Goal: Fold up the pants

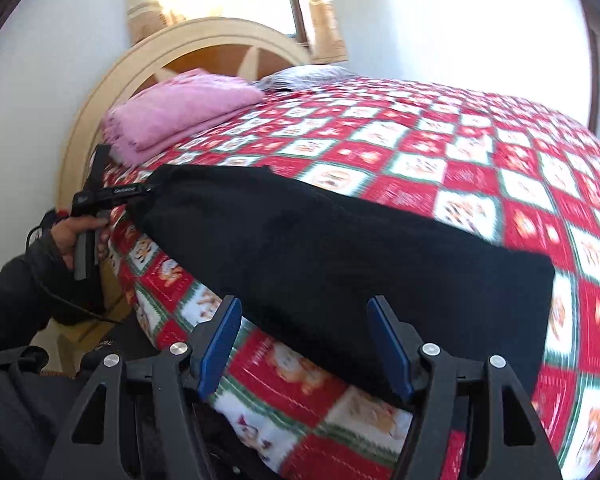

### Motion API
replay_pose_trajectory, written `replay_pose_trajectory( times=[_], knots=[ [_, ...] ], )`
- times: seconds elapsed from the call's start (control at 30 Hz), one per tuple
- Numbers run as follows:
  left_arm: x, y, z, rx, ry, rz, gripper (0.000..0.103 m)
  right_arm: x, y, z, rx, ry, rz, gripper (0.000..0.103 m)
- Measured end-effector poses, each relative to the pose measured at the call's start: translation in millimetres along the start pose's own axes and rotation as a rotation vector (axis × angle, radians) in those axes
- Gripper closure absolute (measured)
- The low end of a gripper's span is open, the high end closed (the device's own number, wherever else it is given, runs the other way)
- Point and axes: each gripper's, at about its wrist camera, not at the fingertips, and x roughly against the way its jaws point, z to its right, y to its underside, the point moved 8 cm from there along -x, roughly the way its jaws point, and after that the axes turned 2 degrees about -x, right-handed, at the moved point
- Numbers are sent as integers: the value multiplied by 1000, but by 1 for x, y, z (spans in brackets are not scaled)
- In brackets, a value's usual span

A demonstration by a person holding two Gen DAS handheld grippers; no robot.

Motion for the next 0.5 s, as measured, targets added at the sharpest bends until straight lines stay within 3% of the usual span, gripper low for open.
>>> replay_pose_trajectory(
  times=[0.1, 0.2, 0.3, 0.37, 0.4, 0.43, 0.5],
  knots=[
    [2, 2, 8, -24, -12, -6, 52, -5, 6, 11, -39, 14, -16, 36],
    [-2, 3, 11, -76, -52, -1, 52, -10, 10, 14, -72, 10, -26, 36],
    [-4, 2, 5, -29, -21, 4, 51, -11, 12, 14, -58, 29, -29, 36],
    [0, 1, 5, 2, 15, -7, 63, -10, 12, 13, -57, 31, -26, 36],
    [3, 0, 7, 18, 59, -10, 82, -9, 11, 14, -57, 33, -23, 36],
    [9, -2, 9, 50, 107, -5, 82, -7, 10, 14, -55, 39, -16, 36],
    [21, -7, 12, 75, 132, 16, 82, -2, 7, 15, -52, 48, 1, 36]
  ],
)
